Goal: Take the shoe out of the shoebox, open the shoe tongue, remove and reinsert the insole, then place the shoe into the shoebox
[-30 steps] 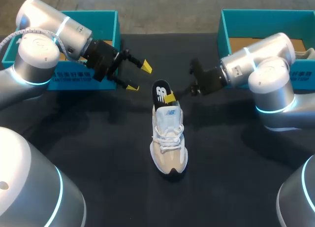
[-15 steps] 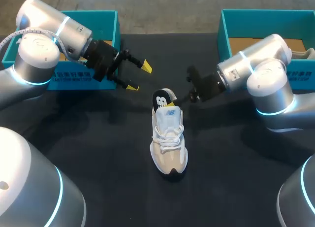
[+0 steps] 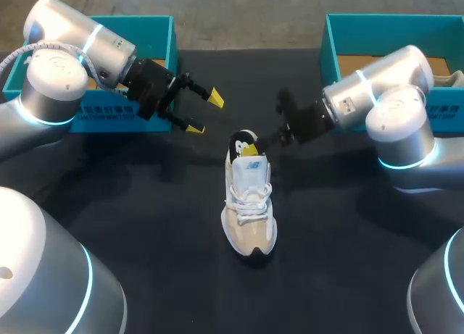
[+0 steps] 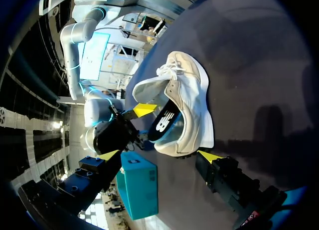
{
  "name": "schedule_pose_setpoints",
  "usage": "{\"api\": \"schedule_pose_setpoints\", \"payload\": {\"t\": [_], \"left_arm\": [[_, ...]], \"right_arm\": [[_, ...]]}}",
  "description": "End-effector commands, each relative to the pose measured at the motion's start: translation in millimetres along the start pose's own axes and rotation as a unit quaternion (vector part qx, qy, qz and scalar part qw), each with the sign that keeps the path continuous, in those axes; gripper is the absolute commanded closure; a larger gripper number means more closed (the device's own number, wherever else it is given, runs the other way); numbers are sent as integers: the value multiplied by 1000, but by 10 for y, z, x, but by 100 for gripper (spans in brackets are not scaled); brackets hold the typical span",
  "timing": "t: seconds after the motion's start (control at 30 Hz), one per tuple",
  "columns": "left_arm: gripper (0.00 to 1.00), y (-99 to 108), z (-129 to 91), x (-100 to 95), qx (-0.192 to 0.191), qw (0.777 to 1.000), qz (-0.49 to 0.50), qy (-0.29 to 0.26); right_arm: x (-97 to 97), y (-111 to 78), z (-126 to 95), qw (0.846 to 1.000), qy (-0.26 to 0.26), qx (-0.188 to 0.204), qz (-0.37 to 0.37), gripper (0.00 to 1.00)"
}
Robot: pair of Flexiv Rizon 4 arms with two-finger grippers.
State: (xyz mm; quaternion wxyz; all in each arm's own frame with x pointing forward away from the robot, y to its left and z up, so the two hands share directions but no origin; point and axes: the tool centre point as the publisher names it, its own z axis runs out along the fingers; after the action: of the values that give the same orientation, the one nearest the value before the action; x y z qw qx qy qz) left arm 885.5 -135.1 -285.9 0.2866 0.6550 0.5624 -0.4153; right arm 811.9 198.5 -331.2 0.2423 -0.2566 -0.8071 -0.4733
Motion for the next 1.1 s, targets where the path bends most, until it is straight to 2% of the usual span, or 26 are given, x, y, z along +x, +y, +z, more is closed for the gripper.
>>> {"api": "schedule_pose_setpoints", "payload": {"t": [0.03,0.17,0.27,0.3,0.77,1.0,1.03,1.1], "left_arm": [[0,3,6,1,0,1000,1,0],[0,3,6,1,0,1000,1,0],[0,3,6,1,0,1000,1,0],[0,3,6,1,0,1000,1,0],[0,3,6,1,0,1000,1,0],[0,3,6,1,0,1000,1,0],[0,3,6,1,0,1000,1,0],[0,3,6,1,0,1000,1,0]], "right_arm": [[-2,82,-25,1000,-3,5,-1,62],[-70,104,14,1000,1,7,0,75],[-106,92,48,1000,4,12,4,97],[-119,80,64,1000,5,14,6,100],[-77,-155,105,999,7,24,29,100],[-60,-184,120,999,6,28,33,100],[-60,-182,122,999,5,29,33,98],[-56,-168,121,999,4,27,32,74]]}}
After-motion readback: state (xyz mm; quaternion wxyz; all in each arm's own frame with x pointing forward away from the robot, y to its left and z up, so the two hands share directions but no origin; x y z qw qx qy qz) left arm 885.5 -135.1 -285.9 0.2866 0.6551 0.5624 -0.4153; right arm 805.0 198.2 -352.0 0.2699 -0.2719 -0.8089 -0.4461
